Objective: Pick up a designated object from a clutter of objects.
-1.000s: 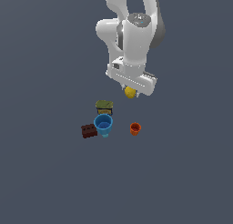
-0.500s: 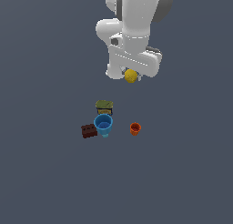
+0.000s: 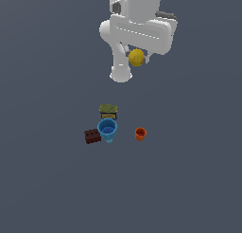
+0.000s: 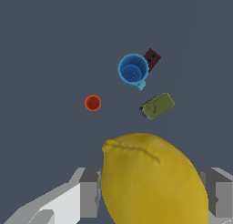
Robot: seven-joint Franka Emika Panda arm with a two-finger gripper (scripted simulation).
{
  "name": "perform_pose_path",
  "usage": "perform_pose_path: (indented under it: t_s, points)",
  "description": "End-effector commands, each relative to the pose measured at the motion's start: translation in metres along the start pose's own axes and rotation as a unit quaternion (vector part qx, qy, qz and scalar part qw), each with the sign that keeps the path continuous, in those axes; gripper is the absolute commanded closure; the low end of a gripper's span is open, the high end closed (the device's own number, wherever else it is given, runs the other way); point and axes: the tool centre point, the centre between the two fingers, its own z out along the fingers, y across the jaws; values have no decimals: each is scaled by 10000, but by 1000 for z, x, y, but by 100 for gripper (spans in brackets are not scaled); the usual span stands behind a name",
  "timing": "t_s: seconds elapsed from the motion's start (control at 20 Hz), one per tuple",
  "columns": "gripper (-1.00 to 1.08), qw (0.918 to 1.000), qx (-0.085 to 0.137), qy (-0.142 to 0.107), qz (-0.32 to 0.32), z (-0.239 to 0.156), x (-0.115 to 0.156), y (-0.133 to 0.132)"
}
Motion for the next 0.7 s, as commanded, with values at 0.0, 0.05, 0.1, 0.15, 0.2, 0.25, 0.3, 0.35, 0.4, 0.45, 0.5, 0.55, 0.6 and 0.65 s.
perform_pose_path:
  t_s: [0.0,0.05,0.1,0.15,0.2,0.25,0.3,0.35,0.4,0.45,0.5,0.55,0.6,0.65]
  points:
    - [108,10000,-3,-1,0,-18,1,1]
    - [108,10000,-3,-1,0,-24,1,1]
    - [108,10000,-3,-1,0,-29,2,1]
    - [108,10000,-3,-1,0,-34,2,1]
    - [108,10000,-3,-1,0,-39,2,1]
    - [108,10000,-3,-1,0,-43,3,1]
    - [108,10000,-3,-1,0,-46,3,1]
    - [108,10000,-3,-1,0,-49,3,1]
    - [108,10000,-5,0,2,-51,4,1]
    - [108,10000,-5,0,2,-53,4,1]
    - [108,10000,-5,0,2,-55,4,1]
    - [108,10000,-5,0,2,-55,4,1]
    - [108,10000,-5,0,2,-56,5,1]
    - [108,10000,-5,0,2,-56,5,1]
